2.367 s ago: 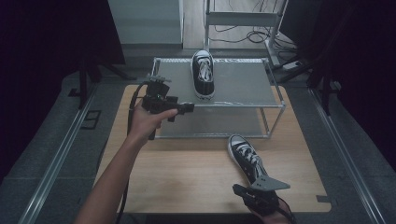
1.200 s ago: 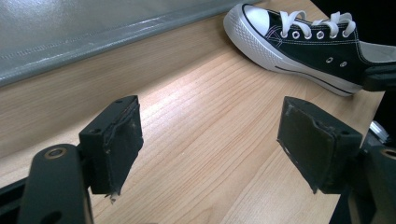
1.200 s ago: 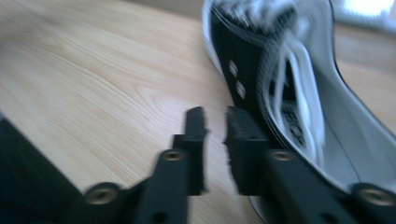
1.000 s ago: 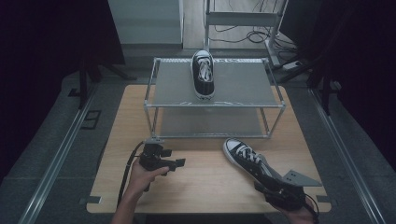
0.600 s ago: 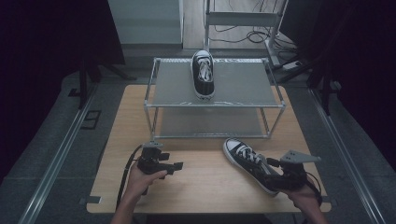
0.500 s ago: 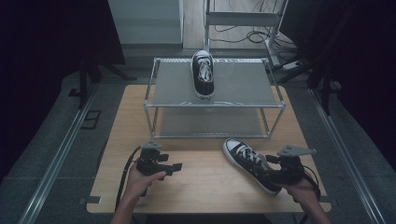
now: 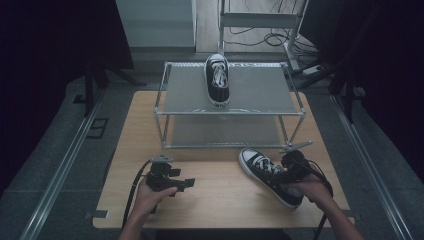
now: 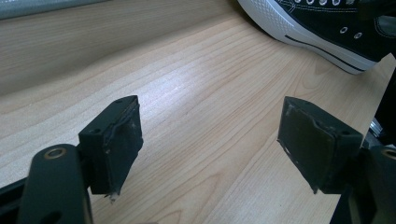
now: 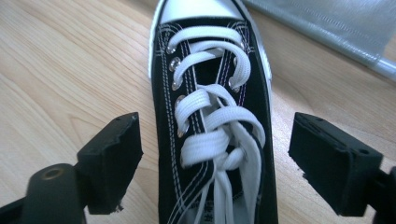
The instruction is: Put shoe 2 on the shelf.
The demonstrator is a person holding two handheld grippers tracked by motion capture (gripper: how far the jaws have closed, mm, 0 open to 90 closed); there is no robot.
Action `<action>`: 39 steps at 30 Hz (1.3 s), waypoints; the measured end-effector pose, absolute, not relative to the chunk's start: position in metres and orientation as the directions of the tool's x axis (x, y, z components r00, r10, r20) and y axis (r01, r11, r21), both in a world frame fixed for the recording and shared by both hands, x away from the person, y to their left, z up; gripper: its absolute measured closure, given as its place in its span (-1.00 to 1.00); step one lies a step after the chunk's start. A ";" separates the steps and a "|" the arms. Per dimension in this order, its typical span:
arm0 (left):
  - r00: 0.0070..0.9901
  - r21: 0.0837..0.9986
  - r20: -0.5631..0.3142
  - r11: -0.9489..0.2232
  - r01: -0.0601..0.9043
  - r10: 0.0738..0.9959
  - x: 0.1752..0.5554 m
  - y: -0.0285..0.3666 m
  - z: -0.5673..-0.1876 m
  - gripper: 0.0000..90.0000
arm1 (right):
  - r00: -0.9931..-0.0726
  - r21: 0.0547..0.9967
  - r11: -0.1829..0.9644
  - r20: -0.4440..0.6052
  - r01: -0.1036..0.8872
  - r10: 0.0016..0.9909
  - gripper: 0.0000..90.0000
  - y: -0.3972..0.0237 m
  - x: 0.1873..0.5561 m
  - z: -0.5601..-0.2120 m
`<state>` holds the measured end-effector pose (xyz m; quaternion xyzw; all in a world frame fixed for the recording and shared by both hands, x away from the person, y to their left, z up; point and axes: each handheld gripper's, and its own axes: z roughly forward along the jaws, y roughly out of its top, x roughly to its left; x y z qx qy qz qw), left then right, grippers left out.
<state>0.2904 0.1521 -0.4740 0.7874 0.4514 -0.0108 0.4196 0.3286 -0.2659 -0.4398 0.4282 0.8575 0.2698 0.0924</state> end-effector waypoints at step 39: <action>0.567 0.653 -0.411 -0.203 0.729 0.714 0.289 0.163 -0.474 -0.51 | -0.627 0.267 0.589 0.086 0.763 0.774 -0.59 -0.246 0.347 -0.456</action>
